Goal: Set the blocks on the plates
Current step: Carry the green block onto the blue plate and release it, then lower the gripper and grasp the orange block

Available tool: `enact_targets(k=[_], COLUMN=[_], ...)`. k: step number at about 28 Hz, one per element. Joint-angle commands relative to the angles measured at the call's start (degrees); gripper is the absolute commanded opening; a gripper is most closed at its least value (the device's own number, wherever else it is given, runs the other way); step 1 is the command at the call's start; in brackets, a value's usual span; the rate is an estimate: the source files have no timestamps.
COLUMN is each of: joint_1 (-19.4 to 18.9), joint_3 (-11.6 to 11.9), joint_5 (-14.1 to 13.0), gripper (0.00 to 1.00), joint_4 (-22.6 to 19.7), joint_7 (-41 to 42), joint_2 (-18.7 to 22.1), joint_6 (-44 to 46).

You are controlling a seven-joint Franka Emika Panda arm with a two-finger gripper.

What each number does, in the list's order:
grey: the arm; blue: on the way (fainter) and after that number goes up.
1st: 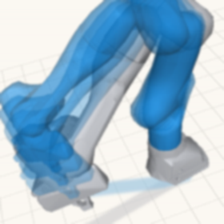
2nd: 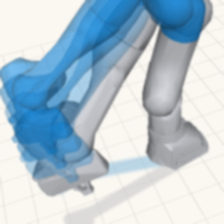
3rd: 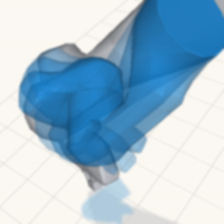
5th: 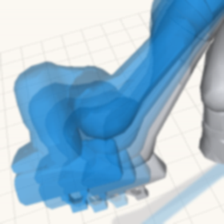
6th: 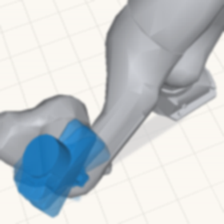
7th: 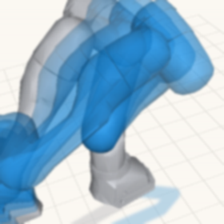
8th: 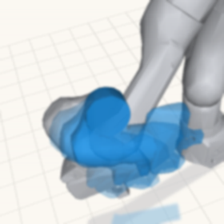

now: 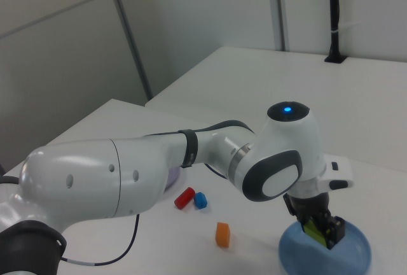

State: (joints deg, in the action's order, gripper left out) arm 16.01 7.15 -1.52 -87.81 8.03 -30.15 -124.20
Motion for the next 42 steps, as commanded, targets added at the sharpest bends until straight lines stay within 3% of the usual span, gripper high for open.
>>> enact_targets(k=[1,12,15,16,19,28,32,34,42], joint_1=[-0.3,-0.8,-1.2,-1.8,-2.6,-6.7,-9.6,-11.9,-15.0], joint_3=[-0.4,-0.6,-0.7,-0.8,-0.9,-3.4,-3.3,-3.4,-3.3], joint_5=[-1.6,-1.6,-1.5,-1.6,-1.6,-0.9,-0.7,0.8,1.8], gripper=[0.98,1.0,1.0,1.0,1.0,1.0,1.0,1.0,1.0], joint_4=[0.1,-0.3,-1.2,-1.6,-2.0,-4.8,-6.5,-7.7,-10.2], joint_7=[2.0,2.1,6.4,11.7,16.6,19.7,22.7,23.0,22.9], joint_2=[-0.1,0.9,2.6,3.5,4.8,6.4,6.5,6.5,7.1], joint_6=[0.8,2.1,6.5,9.6,13.0,14.9,14.9,14.9,14.8])
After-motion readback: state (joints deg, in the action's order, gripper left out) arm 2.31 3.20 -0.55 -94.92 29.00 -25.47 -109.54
